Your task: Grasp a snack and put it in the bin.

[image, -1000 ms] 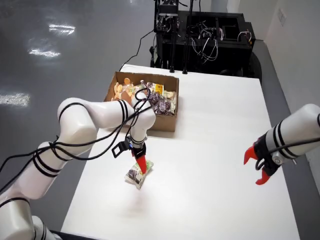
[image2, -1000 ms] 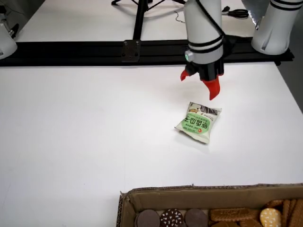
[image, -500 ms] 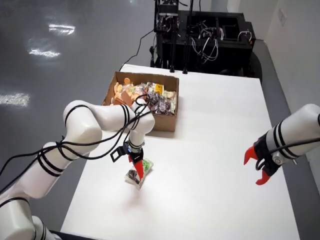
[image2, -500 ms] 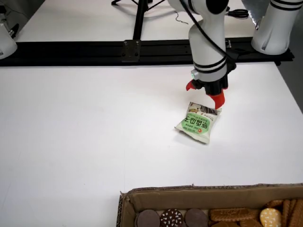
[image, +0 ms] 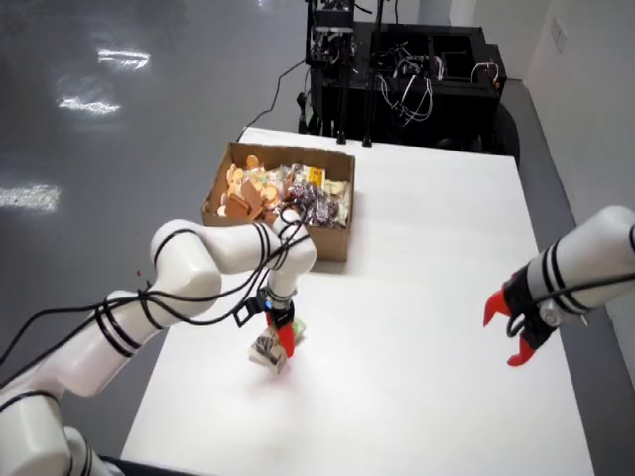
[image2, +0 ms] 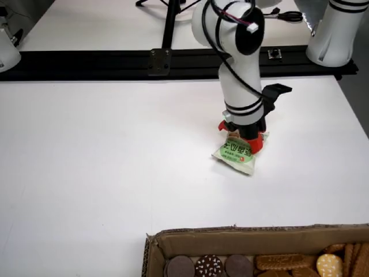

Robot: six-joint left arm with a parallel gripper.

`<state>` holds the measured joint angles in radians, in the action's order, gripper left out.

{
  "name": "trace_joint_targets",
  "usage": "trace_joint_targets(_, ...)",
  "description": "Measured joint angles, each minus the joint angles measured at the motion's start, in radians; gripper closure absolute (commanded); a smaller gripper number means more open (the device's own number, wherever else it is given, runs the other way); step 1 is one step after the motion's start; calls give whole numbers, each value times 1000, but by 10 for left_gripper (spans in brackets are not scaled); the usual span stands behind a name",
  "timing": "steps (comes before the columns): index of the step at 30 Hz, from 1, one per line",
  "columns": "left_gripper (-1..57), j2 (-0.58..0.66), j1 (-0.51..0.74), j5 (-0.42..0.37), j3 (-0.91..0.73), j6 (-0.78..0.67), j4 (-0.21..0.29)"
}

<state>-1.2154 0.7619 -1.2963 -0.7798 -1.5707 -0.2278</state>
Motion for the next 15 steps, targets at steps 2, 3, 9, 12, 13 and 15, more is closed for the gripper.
trace_joint_targets(2,-2,-10,-3,0,14,0,-5)
trace_joint_targets(3,-2,-14,-5,0,20,0,-7)
trace_joint_targets(9,17,-24,-14,0,35,0,-26)
trace_joint_targets(12,54,-26,-16,0,40,0,-38)
trace_joint_targets(13,64,-27,-16,1,41,0,-42)
trace_joint_targets(15,79,-28,-16,1,43,0,-49)
